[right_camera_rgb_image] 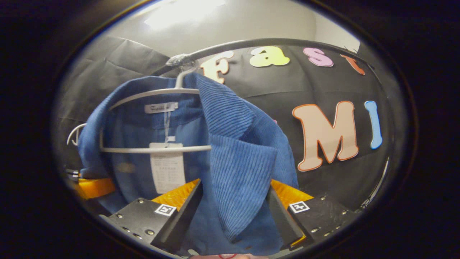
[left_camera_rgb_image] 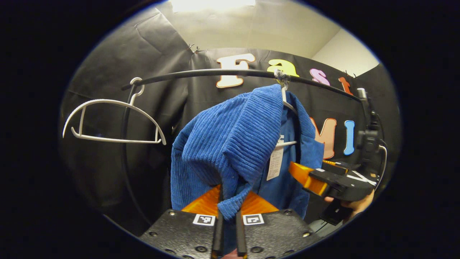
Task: Grasp the clothes on the hanger with both hands and then place them into the laundry hamper below.
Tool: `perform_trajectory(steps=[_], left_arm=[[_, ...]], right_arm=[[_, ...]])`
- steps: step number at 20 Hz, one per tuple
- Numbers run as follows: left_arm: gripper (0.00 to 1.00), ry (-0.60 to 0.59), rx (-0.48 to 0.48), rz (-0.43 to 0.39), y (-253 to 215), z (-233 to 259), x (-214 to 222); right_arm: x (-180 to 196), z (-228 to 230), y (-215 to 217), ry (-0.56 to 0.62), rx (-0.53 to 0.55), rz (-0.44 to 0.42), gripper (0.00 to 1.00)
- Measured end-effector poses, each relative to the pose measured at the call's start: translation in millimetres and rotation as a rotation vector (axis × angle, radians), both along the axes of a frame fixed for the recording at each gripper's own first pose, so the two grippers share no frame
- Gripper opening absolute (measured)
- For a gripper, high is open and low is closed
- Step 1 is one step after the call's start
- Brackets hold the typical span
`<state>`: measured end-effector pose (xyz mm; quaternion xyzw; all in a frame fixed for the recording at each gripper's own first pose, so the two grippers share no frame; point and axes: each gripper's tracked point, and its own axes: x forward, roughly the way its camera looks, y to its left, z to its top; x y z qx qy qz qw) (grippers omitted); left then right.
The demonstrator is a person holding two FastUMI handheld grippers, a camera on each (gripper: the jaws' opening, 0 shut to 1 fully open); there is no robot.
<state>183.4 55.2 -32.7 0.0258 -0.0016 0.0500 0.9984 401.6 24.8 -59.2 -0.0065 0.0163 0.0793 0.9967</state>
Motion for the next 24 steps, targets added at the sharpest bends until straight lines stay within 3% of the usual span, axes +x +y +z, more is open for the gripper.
perform_trajectory(steps=[1,2,3,4,8,11,13,14,16,17,20,22,24], left_arm=[[0.13,0.022,-0.005,-0.030,-3.9,-1.7,-3.8],[0.04,0.044,0.003,-0.071,-7.2,-3.1,-11.8],[0.01,0.046,-0.020,-0.131,-14.4,-1.4,-25.0],[0.02,0.029,-0.051,-0.199,-26.2,5.5,-37.0],[0.01,-0.005,-0.085,-0.299,-16.3,45.3,-69.8],[0.00,0.001,-0.088,-0.385,-13.4,66.4,-81.0],[0.00,0.014,-0.053,-0.383,-6.3,72.4,-85.1],[0.01,0.021,-0.035,-0.381,1.5,72.4,-86.6],[0.01,0.044,0.008,-0.375,11.5,73.0,-81.1],[0.01,0.050,0.030,-0.373,15.4,73.2,-80.3],[0.02,0.049,0.124,-0.344,30.0,66.9,-69.2],[0.06,0.065,0.131,-0.302,40.6,48.1,-67.8],[0.09,0.059,0.124,-0.313,40.3,39.8,-74.6]], right_arm=[[7.3,-1.5,-3.3,0.026,0.017,-0.013,0.99],[3.8,-4.0,-15.6,0.053,0.020,-0.055,0.67],[-4.5,5.7,-26.9,0.056,0.053,-0.118,0.35],[5.0,0.3,-15.0,0.063,0.081,-0.032,0.04],[6.8,14.9,-42.8,0.010,-0.048,-0.122,0.00],[2.7,34.2,-54.2,-0.014,-0.075,-0.153,0.03],[-2.3,41.6,-61.8,-0.030,-0.054,-0.181,0.07],[-8.0,46.8,-70.4,-0.033,-0.041,-0.198,0.00],[-11.5,55.6,-77.8,-0.041,-0.026,-0.213,0.07],[-12.3,59.7,-81.4,-0.047,-0.028,-0.224,0.03],[-15.8,64.5,-83.8,-0.054,-0.030,-0.232,0.03],[-21.5,65.2,-83.4,-0.061,-0.040,-0.255,0.03],[-32.6,65.2,-75.8,-0.067,-0.061,-0.271,0.03]])
